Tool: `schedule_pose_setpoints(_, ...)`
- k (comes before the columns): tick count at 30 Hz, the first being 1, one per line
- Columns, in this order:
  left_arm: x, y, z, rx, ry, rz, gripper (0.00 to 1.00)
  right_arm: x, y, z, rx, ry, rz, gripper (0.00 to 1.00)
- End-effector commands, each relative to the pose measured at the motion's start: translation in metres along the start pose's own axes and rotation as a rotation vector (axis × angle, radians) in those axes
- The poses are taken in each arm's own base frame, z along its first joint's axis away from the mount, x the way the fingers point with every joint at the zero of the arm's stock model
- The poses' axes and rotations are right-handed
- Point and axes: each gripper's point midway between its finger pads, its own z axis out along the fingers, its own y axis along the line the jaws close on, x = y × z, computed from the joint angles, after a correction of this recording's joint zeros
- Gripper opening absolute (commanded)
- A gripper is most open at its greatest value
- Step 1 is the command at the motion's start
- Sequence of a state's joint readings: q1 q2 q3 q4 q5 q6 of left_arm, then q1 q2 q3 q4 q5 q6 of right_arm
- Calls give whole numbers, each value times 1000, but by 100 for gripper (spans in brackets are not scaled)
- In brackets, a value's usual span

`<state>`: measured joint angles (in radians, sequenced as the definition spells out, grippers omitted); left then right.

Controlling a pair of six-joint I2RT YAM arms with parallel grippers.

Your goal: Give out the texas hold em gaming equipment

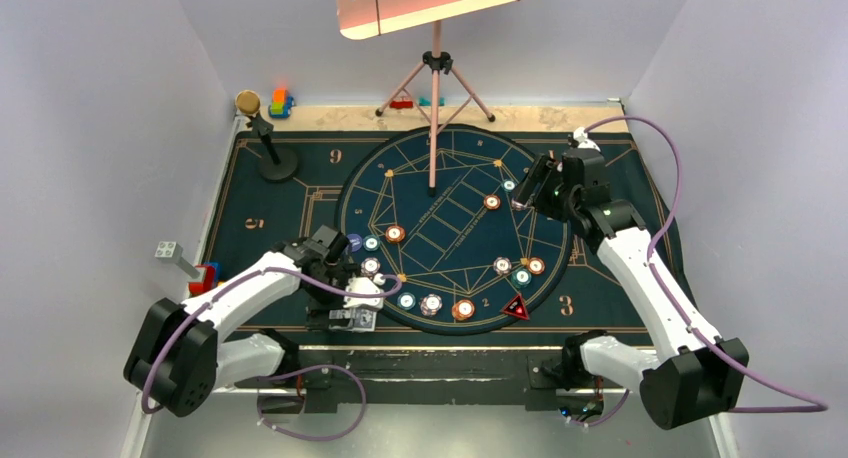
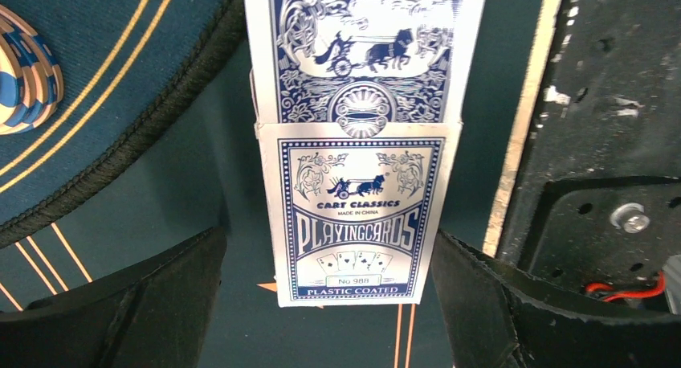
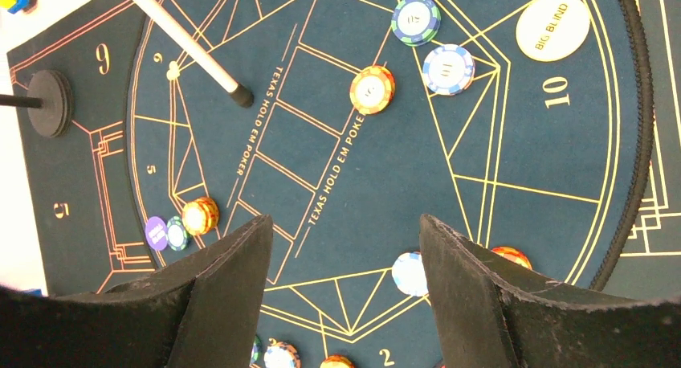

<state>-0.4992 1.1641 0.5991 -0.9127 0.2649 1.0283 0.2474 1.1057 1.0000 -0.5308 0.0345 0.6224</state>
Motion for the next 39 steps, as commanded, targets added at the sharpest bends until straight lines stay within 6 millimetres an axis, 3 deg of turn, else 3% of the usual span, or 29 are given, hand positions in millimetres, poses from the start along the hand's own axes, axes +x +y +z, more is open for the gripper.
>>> schedule_pose_setpoints(1, 3, 15, 7, -58, 21, 7, 100, -23, 17, -16, -60, -62, -20, 71)
schedule_pose_setpoints(6, 6, 16, 12, -71, 31, 21, 99, -24, 18, -17, -60, -62, -25, 71)
schedule_pose_setpoints(19, 15, 0, 13, -61, 30, 83, 86, -22, 15, -13, -52, -59, -26, 70)
schedule_pose_setpoints(23, 16, -4, 13, -52, 26, 123, 73, -22, 16, -13, -56, -61, -26, 70)
schedule_pose_setpoints(30, 4, -12, -3, -40, -26, 122, 38, -13, 23, -9, -105, -23, -29, 69)
schedule_pose_setpoints(35, -19, -9, -34, -17, -62, -6, 16, -8, 43, -8, -210, 21, -38, 70)
schedule_pose_setpoints(39, -49, 9, -72, -55, -123, -101, 6, -4, 72, -15, -369, 73, -40, 72)
